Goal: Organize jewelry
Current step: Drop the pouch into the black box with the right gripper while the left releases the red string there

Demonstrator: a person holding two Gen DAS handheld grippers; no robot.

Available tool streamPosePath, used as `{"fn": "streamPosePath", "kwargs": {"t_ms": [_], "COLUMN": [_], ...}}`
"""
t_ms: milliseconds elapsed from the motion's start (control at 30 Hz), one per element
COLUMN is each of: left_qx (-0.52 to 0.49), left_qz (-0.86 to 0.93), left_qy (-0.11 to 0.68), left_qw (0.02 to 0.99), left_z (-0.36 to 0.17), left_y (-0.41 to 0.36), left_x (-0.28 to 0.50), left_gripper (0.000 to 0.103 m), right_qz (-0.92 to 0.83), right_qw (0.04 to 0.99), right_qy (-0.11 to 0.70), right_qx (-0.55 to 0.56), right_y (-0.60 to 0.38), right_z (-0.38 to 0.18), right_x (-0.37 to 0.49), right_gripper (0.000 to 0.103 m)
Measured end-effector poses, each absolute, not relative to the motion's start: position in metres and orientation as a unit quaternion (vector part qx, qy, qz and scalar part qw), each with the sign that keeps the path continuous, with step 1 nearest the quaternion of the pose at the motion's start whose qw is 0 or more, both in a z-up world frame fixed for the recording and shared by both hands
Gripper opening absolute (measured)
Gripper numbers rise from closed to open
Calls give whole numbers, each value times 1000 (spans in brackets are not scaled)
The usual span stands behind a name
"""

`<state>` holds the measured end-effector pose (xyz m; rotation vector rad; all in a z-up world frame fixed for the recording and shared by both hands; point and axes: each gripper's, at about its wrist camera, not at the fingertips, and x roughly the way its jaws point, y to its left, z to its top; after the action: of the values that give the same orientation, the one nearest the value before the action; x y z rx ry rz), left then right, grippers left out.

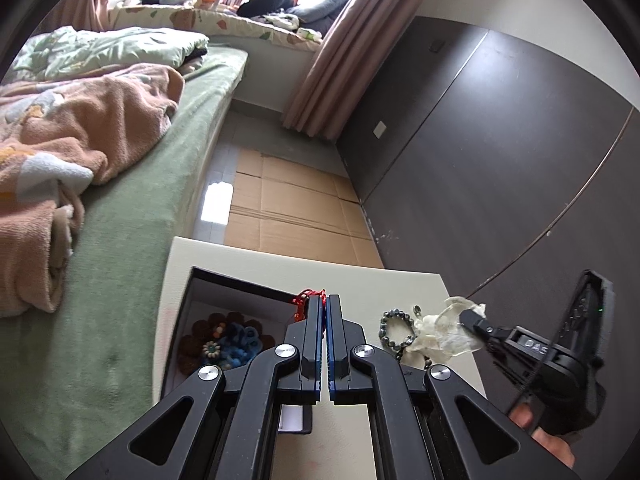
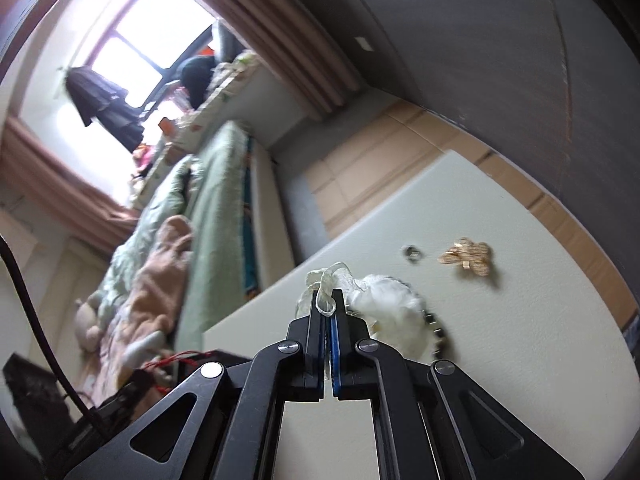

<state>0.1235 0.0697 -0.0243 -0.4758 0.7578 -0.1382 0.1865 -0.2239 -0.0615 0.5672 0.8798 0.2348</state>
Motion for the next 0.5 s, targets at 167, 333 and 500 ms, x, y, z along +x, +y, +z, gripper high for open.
{"fn": "streamPosePath", "kwargs": {"t_ms": [167,333,500], "left_qx": [-232,-237,-243], "left_qz": [-58,-49,-39], "left_qy": [359,354,349], "left_qw": [902,904,904], "left_z": [-21,-19,-17], "left_y": [80,93,107], "left_x": [115,109,106], "left_gripper": [1,1,1], "right_qz": [162,213,258], "right_qw": [862,857,849], "right_qy": [402,397,393], "right_qx": [263,248,240], "right_y": [-198,-164,-133], "right_z": [-47,-40,-37], "right_x": [172,162,153], "right_gripper": [4,4,4]}}
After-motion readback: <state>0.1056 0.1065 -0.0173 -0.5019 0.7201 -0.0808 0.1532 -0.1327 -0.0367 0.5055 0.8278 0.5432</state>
